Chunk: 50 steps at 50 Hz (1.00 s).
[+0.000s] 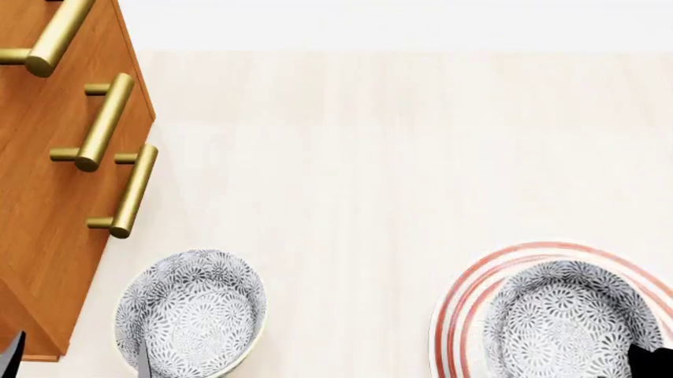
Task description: Pick up the bowl and put it in the front on the plate.
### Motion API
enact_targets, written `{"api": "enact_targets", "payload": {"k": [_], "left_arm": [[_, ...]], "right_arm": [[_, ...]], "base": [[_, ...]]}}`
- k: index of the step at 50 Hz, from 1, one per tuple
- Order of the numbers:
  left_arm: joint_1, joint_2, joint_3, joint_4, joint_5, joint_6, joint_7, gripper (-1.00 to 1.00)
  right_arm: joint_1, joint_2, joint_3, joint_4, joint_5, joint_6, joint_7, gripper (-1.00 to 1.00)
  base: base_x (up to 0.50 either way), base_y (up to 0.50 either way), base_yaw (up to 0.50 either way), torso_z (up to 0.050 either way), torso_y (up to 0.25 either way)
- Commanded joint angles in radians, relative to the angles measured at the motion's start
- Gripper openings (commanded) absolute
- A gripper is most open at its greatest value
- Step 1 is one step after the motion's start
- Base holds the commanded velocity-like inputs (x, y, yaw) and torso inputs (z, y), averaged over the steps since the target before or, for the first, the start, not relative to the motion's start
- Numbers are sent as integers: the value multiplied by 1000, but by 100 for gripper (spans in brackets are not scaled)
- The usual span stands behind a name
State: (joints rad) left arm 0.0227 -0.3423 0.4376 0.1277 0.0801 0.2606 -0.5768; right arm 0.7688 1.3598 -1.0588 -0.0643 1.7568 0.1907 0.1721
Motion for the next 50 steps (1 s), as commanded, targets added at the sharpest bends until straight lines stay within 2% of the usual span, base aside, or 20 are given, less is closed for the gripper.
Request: {"api": "enact_targets", "payload": {"k": [1,50], "left_arm": [[-4,15,-23,-13,4,19,16,100],[-11,8,-11,-16,-5,2,9,100]], "right_arm": [[14,-47,24,32,-21,-7,-13,-100],[-29,-186,-9,196,-44,-17,-50,-100]], "base": [[0,0,0,0,0],[0,0,0,0,0]]}}
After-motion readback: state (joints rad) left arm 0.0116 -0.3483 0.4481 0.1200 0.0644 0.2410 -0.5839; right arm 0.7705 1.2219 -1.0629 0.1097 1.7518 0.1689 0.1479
